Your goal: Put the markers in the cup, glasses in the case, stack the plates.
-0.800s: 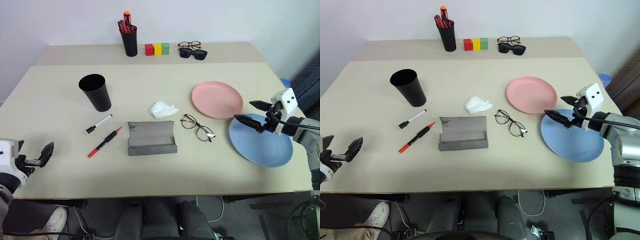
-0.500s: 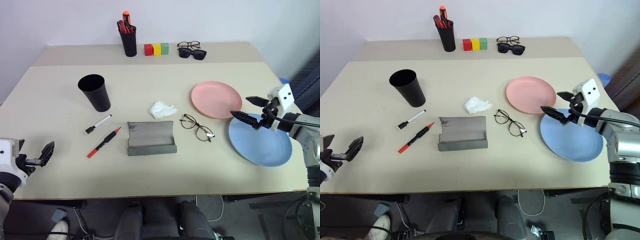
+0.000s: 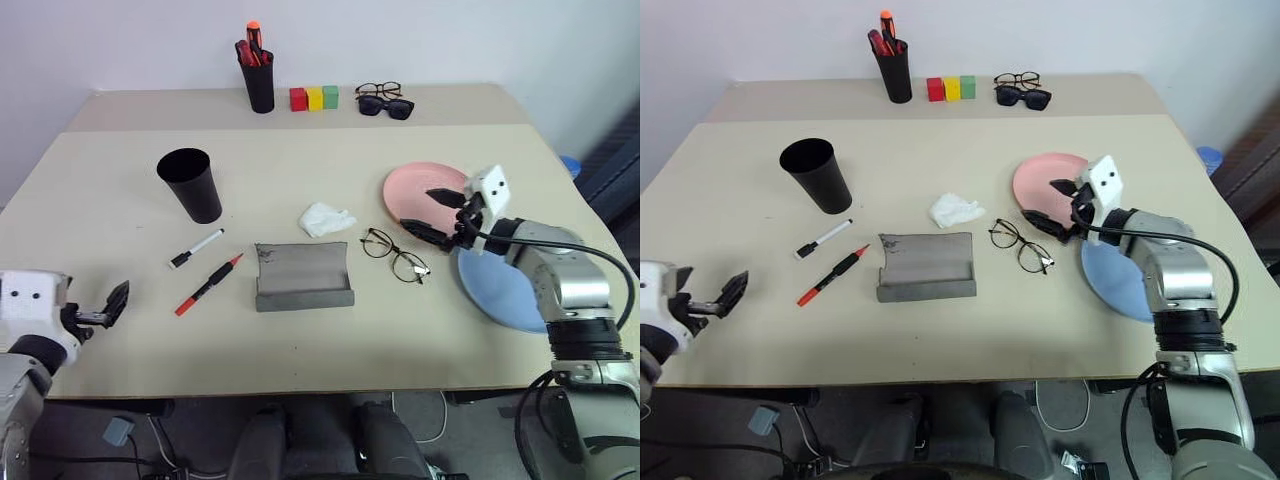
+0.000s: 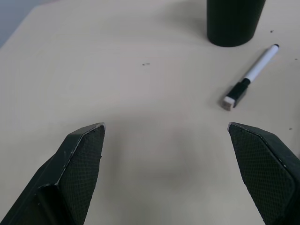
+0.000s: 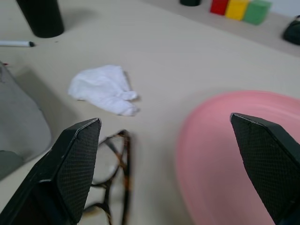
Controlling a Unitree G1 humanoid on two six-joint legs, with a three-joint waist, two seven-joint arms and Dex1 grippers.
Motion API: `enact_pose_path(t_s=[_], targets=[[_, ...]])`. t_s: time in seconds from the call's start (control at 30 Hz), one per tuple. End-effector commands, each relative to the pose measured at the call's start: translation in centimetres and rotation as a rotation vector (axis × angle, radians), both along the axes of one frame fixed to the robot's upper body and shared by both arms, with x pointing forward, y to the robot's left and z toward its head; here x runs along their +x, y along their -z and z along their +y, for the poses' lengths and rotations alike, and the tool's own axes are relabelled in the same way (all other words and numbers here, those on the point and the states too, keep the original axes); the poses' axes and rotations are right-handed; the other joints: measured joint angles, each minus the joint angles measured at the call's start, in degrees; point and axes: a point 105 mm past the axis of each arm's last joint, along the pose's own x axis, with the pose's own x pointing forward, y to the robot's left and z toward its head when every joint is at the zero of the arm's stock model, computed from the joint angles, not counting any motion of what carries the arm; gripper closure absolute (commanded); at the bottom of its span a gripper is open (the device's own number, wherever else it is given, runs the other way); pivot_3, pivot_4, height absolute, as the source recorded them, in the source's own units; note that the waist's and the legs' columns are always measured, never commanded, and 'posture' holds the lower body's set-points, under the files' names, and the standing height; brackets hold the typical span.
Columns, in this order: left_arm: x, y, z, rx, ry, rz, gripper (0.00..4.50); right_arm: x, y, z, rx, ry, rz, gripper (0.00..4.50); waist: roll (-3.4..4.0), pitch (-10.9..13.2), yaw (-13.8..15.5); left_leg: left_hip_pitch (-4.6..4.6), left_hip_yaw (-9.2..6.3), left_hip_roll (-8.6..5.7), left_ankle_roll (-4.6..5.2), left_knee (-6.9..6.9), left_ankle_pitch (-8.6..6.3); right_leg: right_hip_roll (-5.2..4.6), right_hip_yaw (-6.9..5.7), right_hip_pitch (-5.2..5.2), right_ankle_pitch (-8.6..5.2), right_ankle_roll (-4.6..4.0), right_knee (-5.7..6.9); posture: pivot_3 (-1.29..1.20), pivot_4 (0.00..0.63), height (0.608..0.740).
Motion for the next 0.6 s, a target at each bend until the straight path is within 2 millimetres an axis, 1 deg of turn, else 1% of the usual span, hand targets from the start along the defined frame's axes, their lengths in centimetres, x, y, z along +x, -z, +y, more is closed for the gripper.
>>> enact_pose_path(t_s=[0.03, 0.07, 0.17, 0.27, 0.37, 0.47, 0.53, 0.6], targets=[[1.0, -0.7, -1.4, -0.015, 0.065, 0.016, 0.21, -1.2, -2.5, 2.1, 0.005, -0.096, -0.061, 0.0, 0.0, 0.0, 0.07, 0.0, -0.01, 0.0, 0.0, 0.0, 0.0, 0.0, 0.0, 0.0, 0.0, 0.0, 0.0, 0.0, 0.15, 0.74], [1.6, -0.5, -1.9, -0.019, 0.092, 0.045, 0.09, -1.5, -2.8, 2.6, -0.005, -0.114, -0.076, 0.0, 0.0, 0.0, 0.04, -0.01, -0.01, 0.0, 0.0, 0.01, 0.0, 0.0, 0.0, 0.0, 0.0, 0.0, 0.0, 0.0, 0.15, 0.74], [3.0, -0.3, -3.6, 0.033, 0.195, 0.131, 0.09, -2.3, -3.5, 4.4, -0.007, -0.16, -0.116, 0.0, -0.01, 0.0, -0.15, 0.0, -0.03, -0.03, 0.0, 0.0, 0.0, 0.02, -0.02, 0.0, 0.0, 0.0, 0.01, 0.0, 0.15, 0.74], [4.5, -0.6, -4.3, 0.05, 0.237, 0.183, 0.09, -3.5, -4.1, 7.0, 0.007, -0.231, -0.14, 0.0, -0.01, 0.0, -0.3, 0.01, -0.03, -0.02, 0.0, -0.01, 0.0, 0.06, -0.01, -0.02, 0.0, 0.0, 0.06, 0.0, 0.15, 0.74], [6.3, -0.7, -5.7, 0.035, 0.294, 0.237, 0.09, -5.1, -4.2, 9.5, 0.016, -0.31, -0.156, 0.0, 0.0, 0.0, -0.37, 0.0, -0.05, -0.02, 0.0, -0.02, 0.0, 0.1, -0.01, -0.09, 0.0, 0.0, 0.11, 0.0, 0.15, 0.74], [7.0, -0.9, -6.6, 0.037, 0.346, 0.261, 0.09, -5.8, -4.2, 10.8, 0.024, -0.341, -0.159, 0.0, -0.01, 0.0, -0.44, -0.01, -0.05, -0.02, 0.0, -0.01, 0.0, 0.1, -0.01, -0.1, 0.0, 0.0, 0.13, 0.0, 0.15, 0.74], [7.1, 0.2, -7.6, 0.079, 0.415, 0.377, 0.09, -6.6, -4.0, 12.0, 0.036, -0.38, -0.157, 0.0, -0.03, 0.01, -0.4, -0.02, -0.03, -0.03, 0.0, -0.01, 0.0, 0.08, -0.01, -0.12, 0.0, 0.0, 0.12, 0.0, 0.15, 0.74], [7.1, 1.0, -8.6, 0.082, 0.488, 0.451, 0.09, -7.1, -3.9, 12.8, 0.051, -0.403, -0.154, 0.0, -0.03, 0.02, -0.39, -0.03, -0.06, -0.04, -0.01, -0.02, 0.01, 0.1, -0.01, -0.14, 0.0, 0.0, 0.13, 0.0, 0.15, 0.74]])
